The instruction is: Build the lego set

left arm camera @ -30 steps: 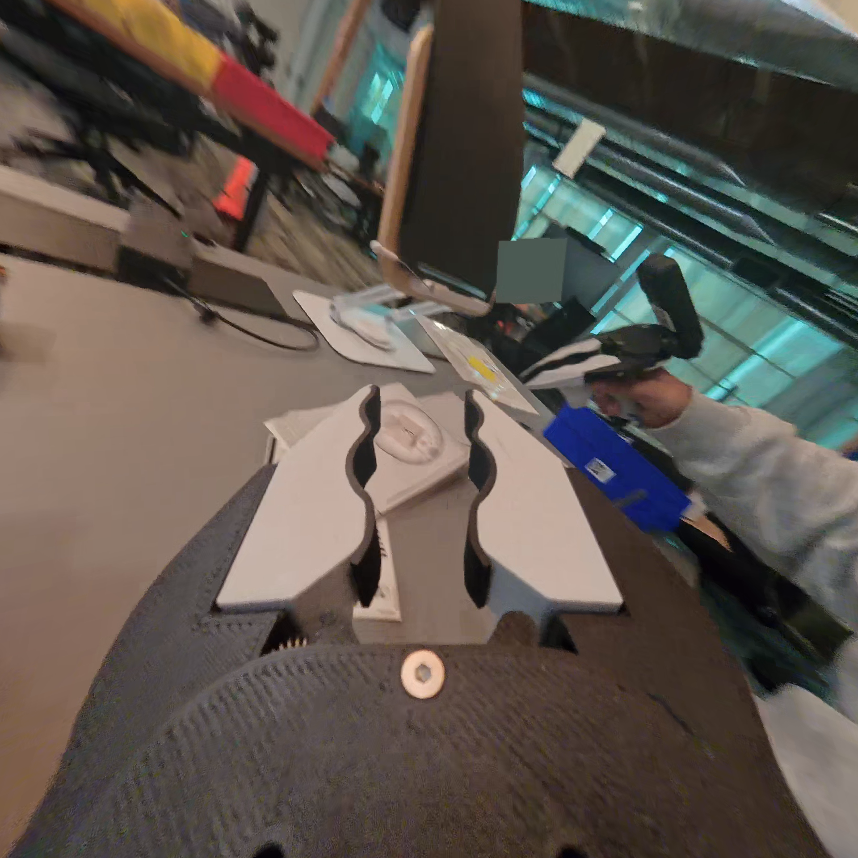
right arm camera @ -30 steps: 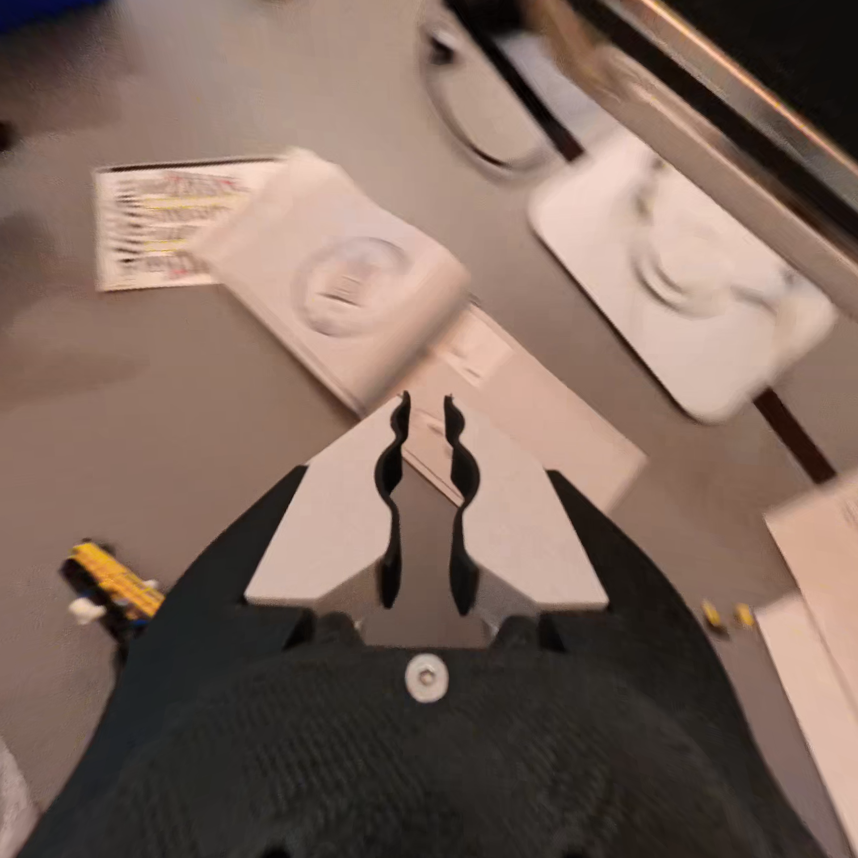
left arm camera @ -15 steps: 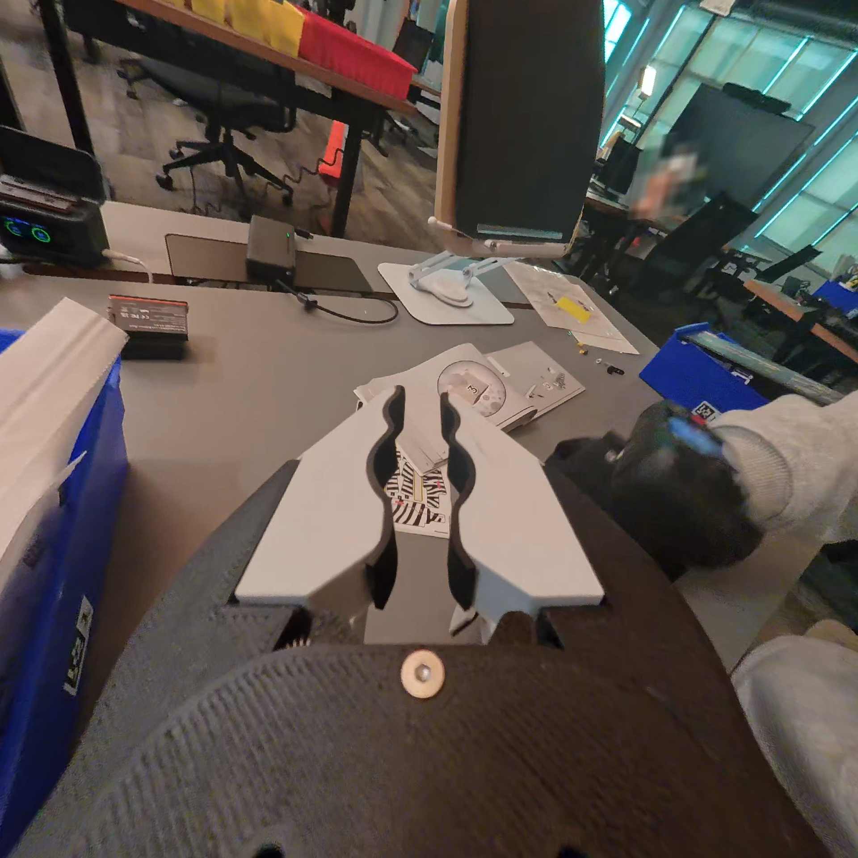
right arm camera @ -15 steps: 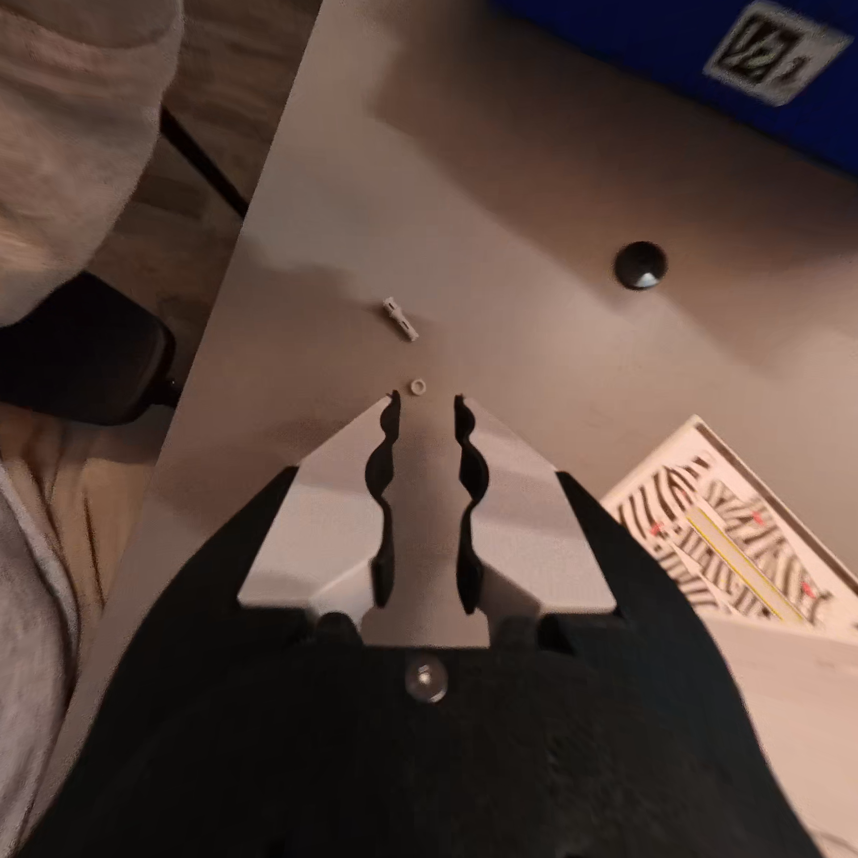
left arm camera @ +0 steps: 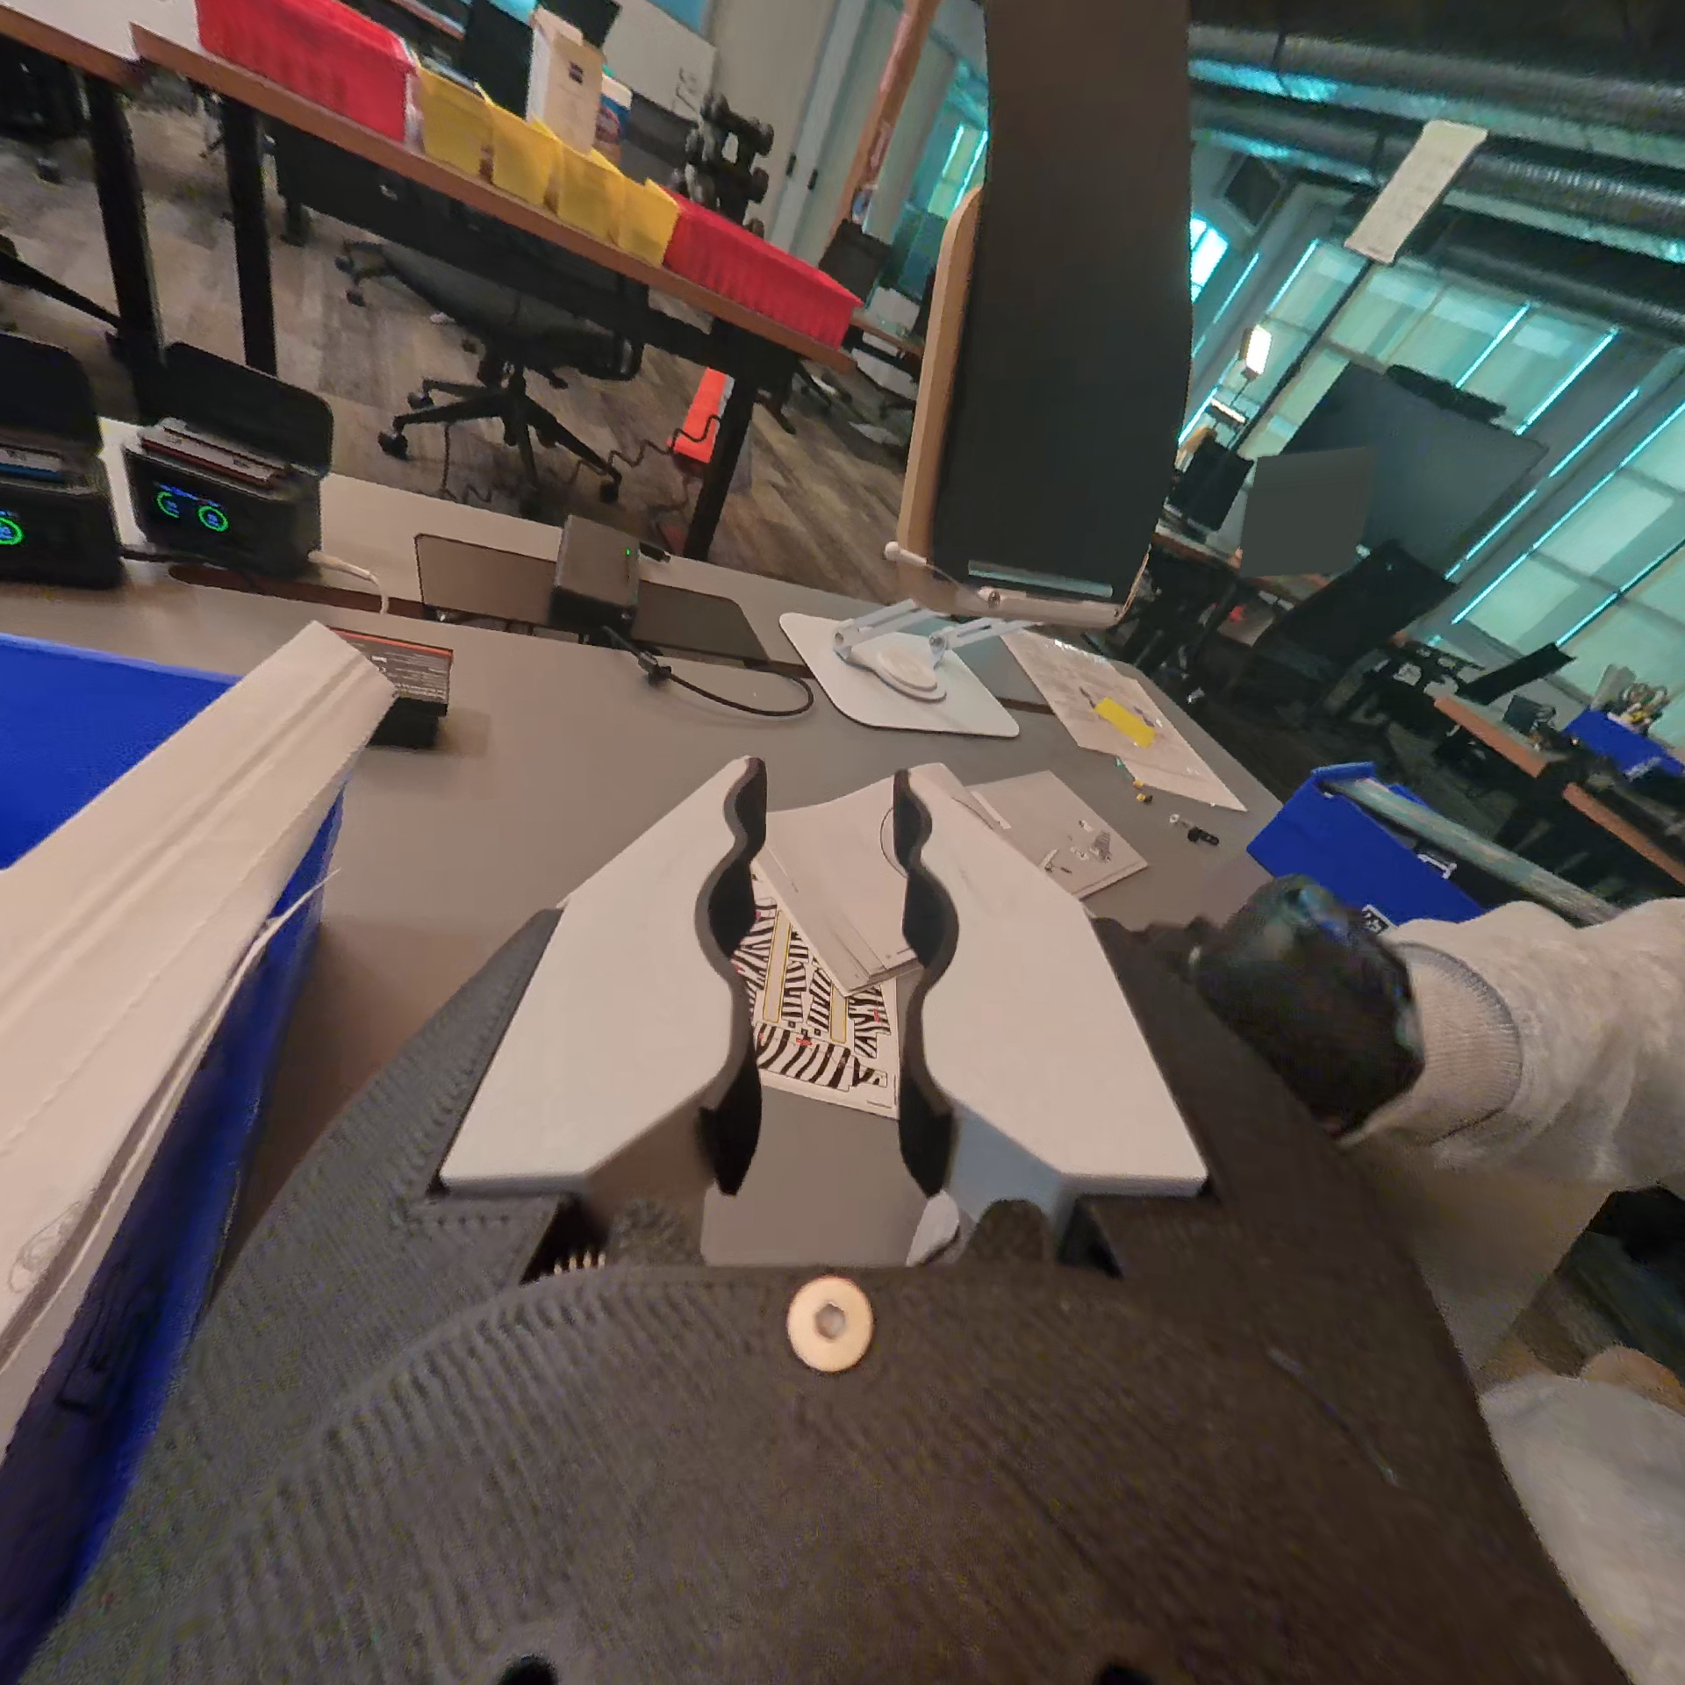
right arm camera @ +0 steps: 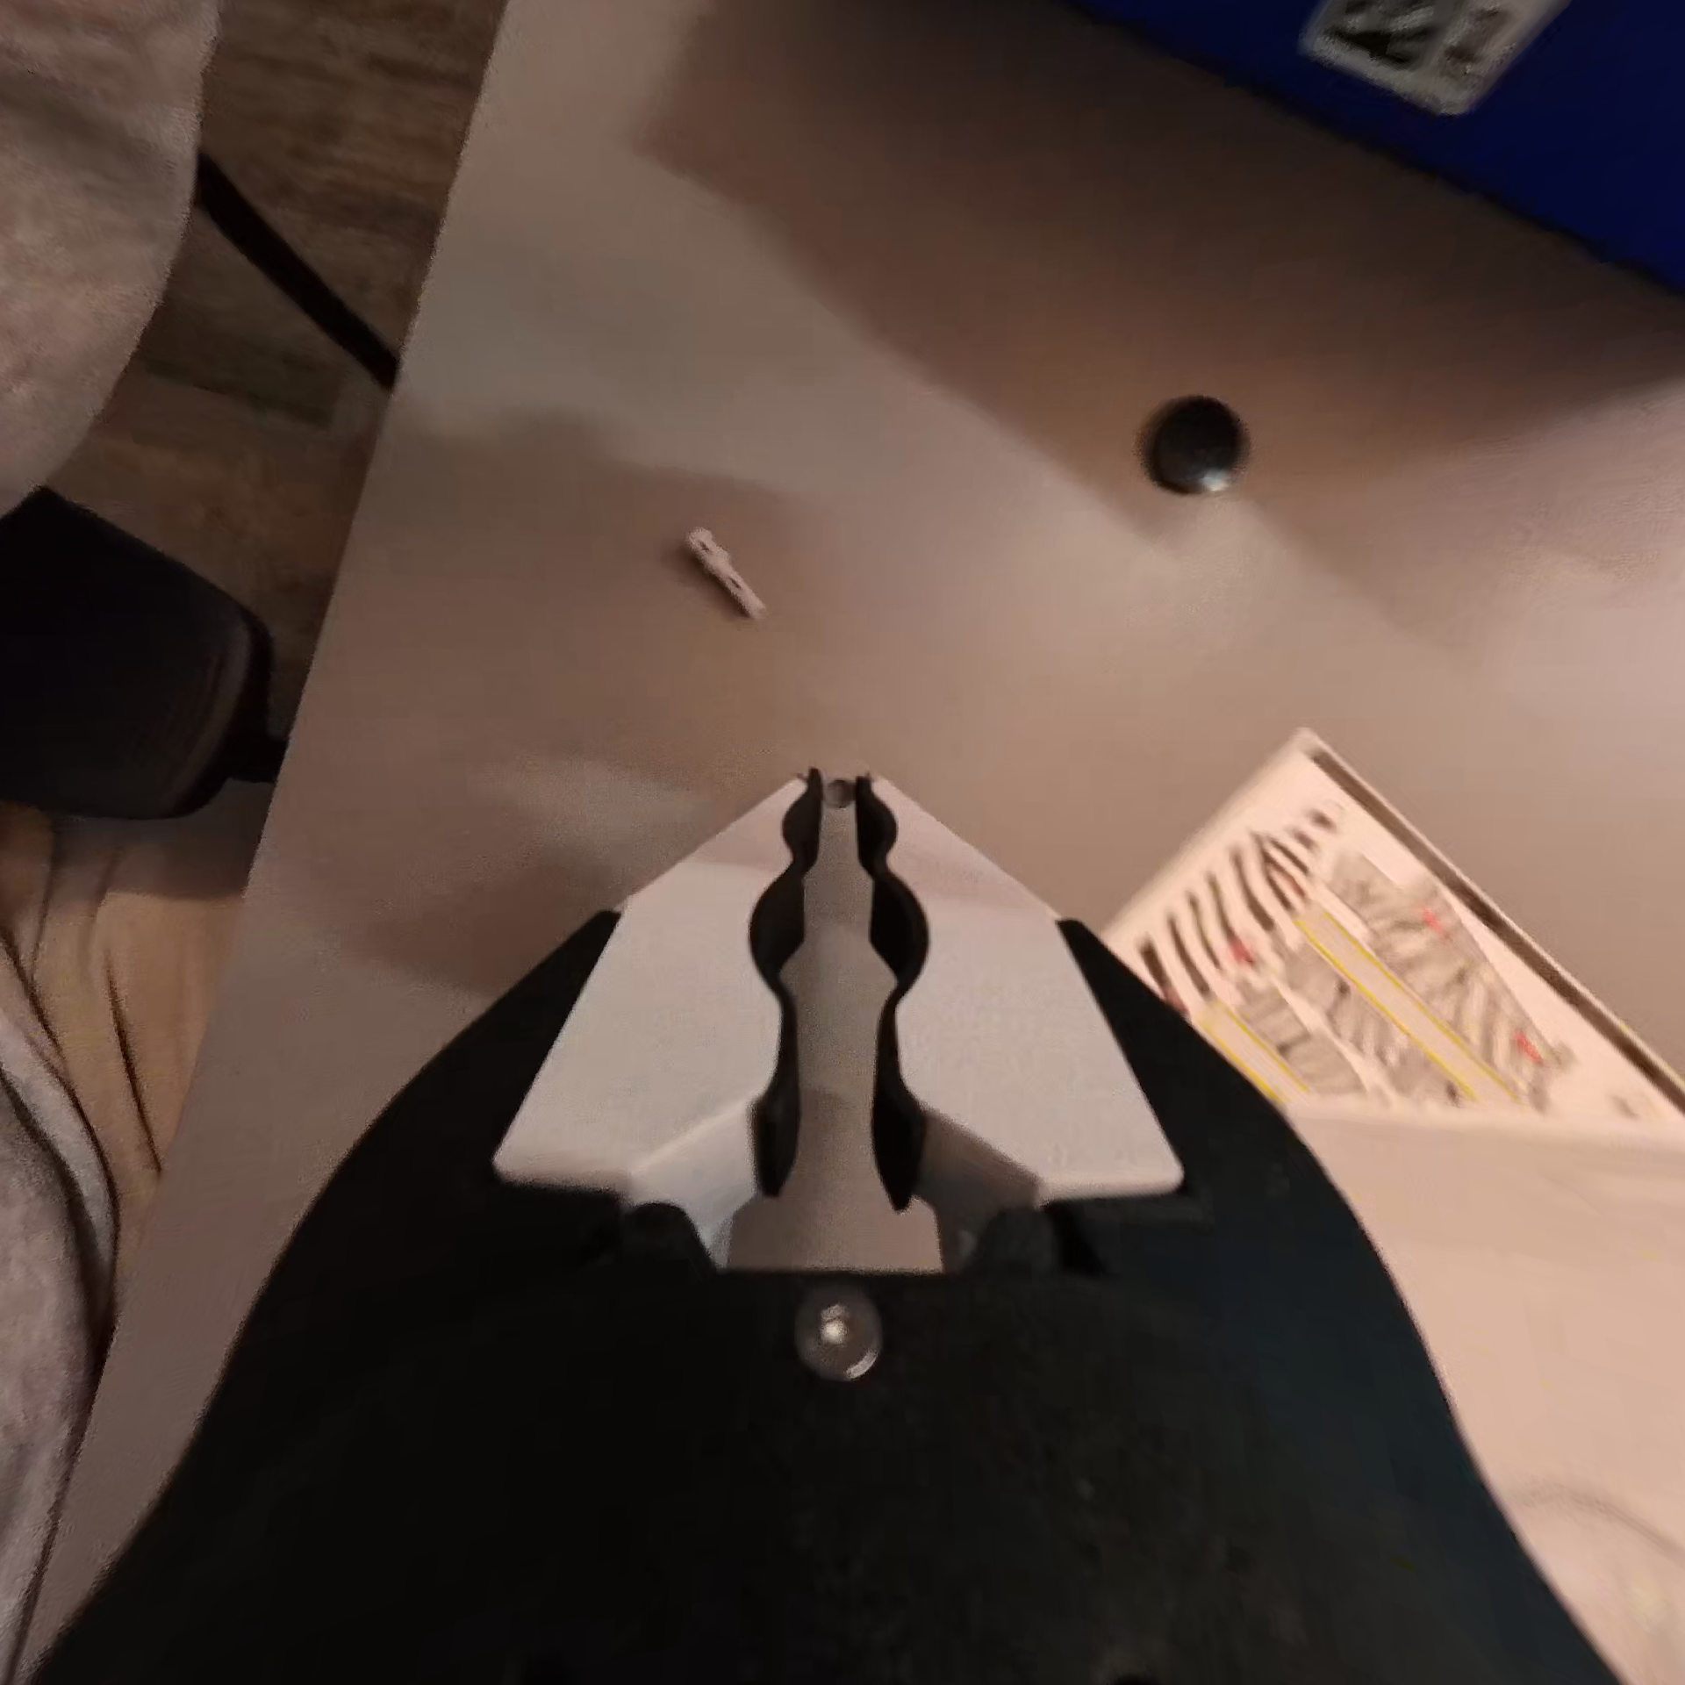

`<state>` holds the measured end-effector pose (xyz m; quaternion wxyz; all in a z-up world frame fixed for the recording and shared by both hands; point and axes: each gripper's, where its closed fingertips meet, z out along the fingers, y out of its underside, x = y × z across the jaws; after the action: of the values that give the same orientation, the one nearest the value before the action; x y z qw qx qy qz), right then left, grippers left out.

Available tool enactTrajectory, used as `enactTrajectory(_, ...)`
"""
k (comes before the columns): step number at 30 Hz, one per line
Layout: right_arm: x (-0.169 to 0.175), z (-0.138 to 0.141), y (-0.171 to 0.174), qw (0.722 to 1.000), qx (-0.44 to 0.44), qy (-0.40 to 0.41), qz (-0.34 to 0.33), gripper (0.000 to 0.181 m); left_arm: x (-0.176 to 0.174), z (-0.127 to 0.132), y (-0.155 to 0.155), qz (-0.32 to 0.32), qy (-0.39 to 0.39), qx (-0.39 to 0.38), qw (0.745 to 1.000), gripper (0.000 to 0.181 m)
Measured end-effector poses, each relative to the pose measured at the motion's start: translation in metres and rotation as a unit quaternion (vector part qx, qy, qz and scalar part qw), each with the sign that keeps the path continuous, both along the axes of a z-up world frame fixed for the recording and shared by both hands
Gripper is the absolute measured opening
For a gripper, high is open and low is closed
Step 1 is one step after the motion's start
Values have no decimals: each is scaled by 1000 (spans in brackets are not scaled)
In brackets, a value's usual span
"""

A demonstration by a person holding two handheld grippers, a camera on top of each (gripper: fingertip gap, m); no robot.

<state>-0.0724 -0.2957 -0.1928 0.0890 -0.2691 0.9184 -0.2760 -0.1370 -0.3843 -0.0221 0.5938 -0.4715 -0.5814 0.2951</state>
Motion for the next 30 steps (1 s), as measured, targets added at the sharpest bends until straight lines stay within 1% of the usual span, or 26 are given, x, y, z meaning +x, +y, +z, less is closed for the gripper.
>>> enactTrajectory(1, -14, 8, 5, 1000, -9, 3, -22, 5, 1, 1, -1, 3, 4, -2, 1000, 26)
enactTrajectory(3, -54, 24, 25, 996, -23, 19, -84, 5, 0, 2, -4, 13, 10, -4, 1000, 26)
enactTrajectory(5, -104, 40, 57, 984, -38, 31, -168, 5, -3, 0, -2, 8, 15, 5, 1000, 27)
enactTrajectory(7, -163, 54, 104, 962, -49, 52, -264, 5, -8, -3, 2, -4, 10, 18, 1000, 28)
enactTrajectory(8, -195, 59, 134, 946, -50, 71, -311, 5, -11, -3, 5, -9, 11, 24, 1000, 28)
enactTrajectory(10, -258, 61, 206, 909, -30, 115, -400, 5, -16, 1, 14, -20, 19, 46, 999, 29)
enactTrajectory(12, -316, 55, 288, 858, 2, 149, -492, 5, -21, 10, 28, -44, 32, 68, 996, 30)
enactTrajectory(14, -350, 42, 357, 798, 28, 120, -589, 5, -25, 18, 46, -73, 44, 78, 993, 30)
enactTrajectory(15, -361, 35, 380, 770, 29, 91, -631, 5, -27, 20, 55, -85, 46, 76, 992, 30)
enactTrajectory(16, -368, 29, 395, 747, 20, 63, -661, 5, -29, 21, 62, -95, 44, 72, 992, 30)
enactTrajectory(17, -373, 24, 406, 729, 12, 45, -683, 5, -31, 20, 69, -101, 39, 65, 992, 30)
enactTrajectory(18, -377, 18, 415, 716, 10, 41, -697, 5, -33, 18, 74, -106, 34, 57, 992, 31)
enactTrajectory(19, -379, 11, 420, 711, 12, 43, -701, 5, -35, 16, 79, -111, 29, 51, 992, 31)
enactTrajectory(21, -382, -4, 428, 707, 37, 61, -703, 5, -37, 14, 85, -118, 24, 45, 992, 31)
enactTrajectory(24, -387, -18, 427, 712, 54, 64, -697, 5, -38, 14, 88, -123, 25, 49, 991, 31)
enactTrajectory(30, -397, -17, 427, 703, 53, 65, -706, 8, -35, 12, 74, -108, 24, 57, 992, 32)
